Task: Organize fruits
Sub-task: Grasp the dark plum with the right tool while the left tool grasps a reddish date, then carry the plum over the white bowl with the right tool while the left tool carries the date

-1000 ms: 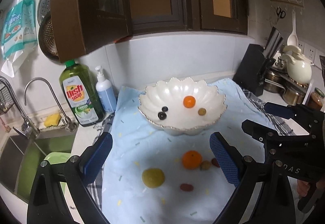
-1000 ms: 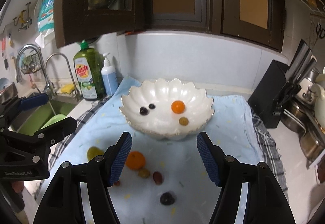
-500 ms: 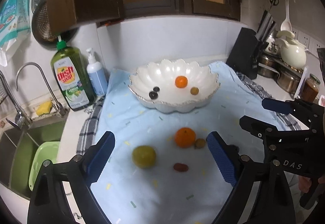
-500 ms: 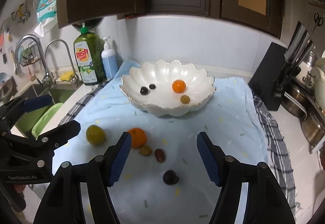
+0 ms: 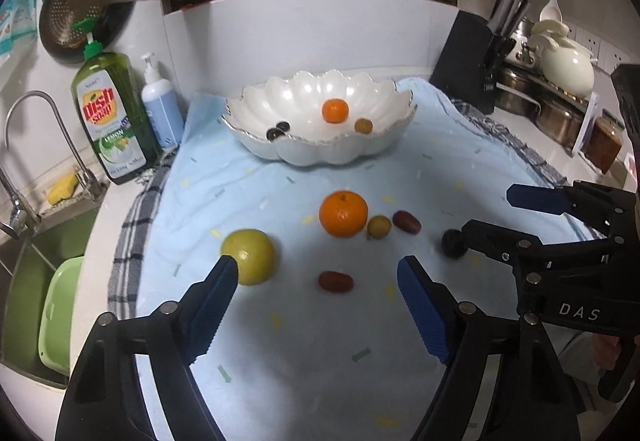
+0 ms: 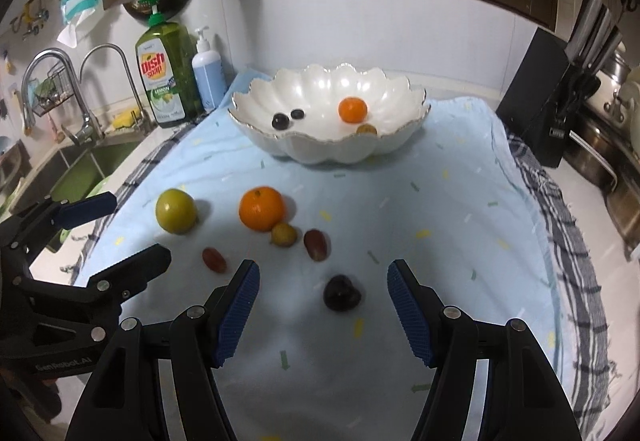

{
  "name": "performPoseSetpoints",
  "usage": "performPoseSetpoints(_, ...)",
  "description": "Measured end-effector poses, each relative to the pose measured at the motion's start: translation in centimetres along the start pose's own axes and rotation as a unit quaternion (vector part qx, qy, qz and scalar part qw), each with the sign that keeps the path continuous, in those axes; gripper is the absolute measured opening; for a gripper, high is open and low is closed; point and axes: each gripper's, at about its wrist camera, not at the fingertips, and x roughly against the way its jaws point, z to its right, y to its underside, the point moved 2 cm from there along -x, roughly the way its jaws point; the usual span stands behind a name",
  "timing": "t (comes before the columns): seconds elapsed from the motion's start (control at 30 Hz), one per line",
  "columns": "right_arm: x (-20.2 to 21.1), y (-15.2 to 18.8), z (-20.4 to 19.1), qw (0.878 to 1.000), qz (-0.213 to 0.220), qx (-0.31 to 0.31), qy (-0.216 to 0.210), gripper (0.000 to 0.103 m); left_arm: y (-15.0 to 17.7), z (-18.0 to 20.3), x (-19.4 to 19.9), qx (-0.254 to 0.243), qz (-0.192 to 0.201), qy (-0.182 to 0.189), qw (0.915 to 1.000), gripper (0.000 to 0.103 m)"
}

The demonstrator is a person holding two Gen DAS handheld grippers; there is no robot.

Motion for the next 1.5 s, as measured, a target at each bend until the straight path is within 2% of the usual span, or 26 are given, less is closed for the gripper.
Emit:
performPoseSetpoints(0.5, -3.2, 1.6, 0.4, 1.000, -0.026, -0.003, 0.007, 0.066, 2.1, 0.7, -4.3, -0.005, -0.035, 0.013, 0.9993, 0.063)
performPoseSetpoints(0.93, -5.5, 2.2, 1.2, 0.998, -0.055, -0.017, 0.002, 0.048, 1.8, 1.0, -6.9, -0.004, -0.055, 0.029, 0.9981, 0.051)
performPoseSetpoints(1.07, -5.8, 2.2, 1.4, 0.998, -0.060, -0.018, 0.001, 0.043, 1.9, 1.1, -7.5, -0.003, -0.065, 0.035, 0.9973, 0.043)
performPoseSetpoints(1.23, -6.2, 2.3, 1.4, 0.998, -0.066, -0.015, 0.002, 0.030, 2.0, 0.8, -7.8, 0.006, -0.070, 0.042, 0.9966, 0.034)
performPoseSetpoints(1.3, -6.2, 2.2, 1.4, 0.998, -0.065, -0.013, 0.002, 0.030, 2.0, 0.8, -7.7, 0.008, -0.070, 0.043, 0.9966, 0.028)
performPoseSetpoints(1.5, -5.9, 2.1, 1.3, 0.998, -0.061, -0.013, -0.001, 0.029, 1.9, 0.8, -7.4, 0.009, -0.066, 0.041, 0.9970, 0.027)
